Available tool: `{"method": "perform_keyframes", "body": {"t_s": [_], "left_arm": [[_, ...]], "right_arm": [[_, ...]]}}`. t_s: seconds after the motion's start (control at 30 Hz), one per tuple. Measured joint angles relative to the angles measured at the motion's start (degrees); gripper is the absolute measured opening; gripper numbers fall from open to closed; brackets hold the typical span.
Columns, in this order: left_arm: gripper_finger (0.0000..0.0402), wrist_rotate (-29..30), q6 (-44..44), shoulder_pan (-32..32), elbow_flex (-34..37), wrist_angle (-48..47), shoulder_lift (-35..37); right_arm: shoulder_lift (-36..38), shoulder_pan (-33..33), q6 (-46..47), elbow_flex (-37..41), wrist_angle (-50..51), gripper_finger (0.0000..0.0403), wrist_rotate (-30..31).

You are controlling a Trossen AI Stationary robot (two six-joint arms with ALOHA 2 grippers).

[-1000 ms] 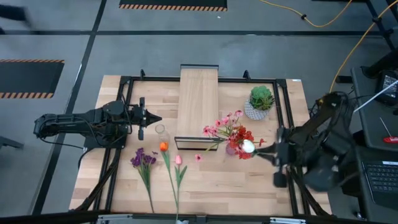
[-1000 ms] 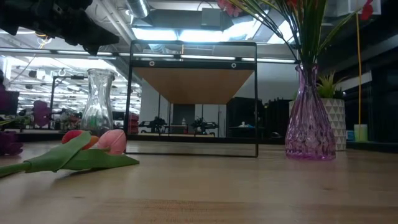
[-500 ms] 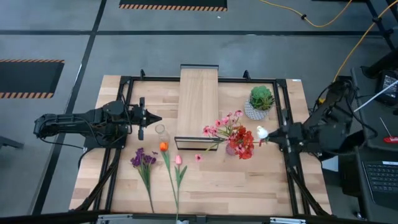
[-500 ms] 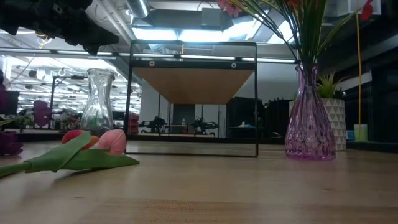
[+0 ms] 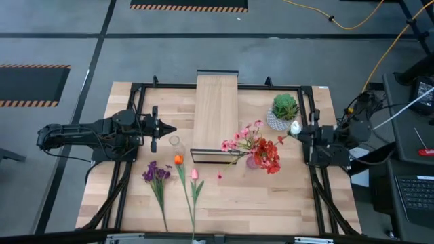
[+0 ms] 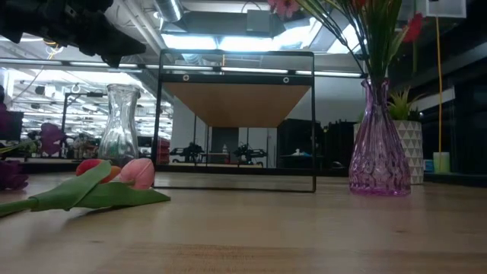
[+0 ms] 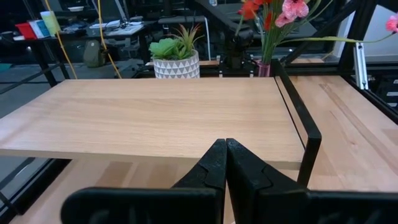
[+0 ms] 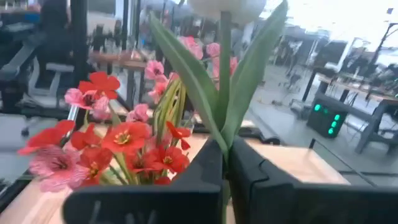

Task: Pick and place flowers into a vace then onto a shelf
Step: Put the white tulip into the purple vase

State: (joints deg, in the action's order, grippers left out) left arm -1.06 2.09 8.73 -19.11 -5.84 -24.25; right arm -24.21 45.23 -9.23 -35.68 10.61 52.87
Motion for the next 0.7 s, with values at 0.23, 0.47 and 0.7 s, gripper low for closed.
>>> {"method": "perform_keyframes", "body": {"t_s": [0.23,0.47,0.7], "left_arm": [[0.0004,0.0,-1.7,0.0,0.0,0.1,0.0],[0.0004,0.0,-3.4,0.0,0.0,0.0,0.0],[0.0004,0.0,-3.5,0.0,0.0,0.1,0.0]], "right_arm": [[1.0,0.0,-10.8,9.0,-18.6,0.0002,0.0],[1.0,-0.1,-16.8,9.0,-20.1,0.0002,7.0],[1.0,-0.1,-19.8,7.5,-20.3,0.0002,11.2]]}}
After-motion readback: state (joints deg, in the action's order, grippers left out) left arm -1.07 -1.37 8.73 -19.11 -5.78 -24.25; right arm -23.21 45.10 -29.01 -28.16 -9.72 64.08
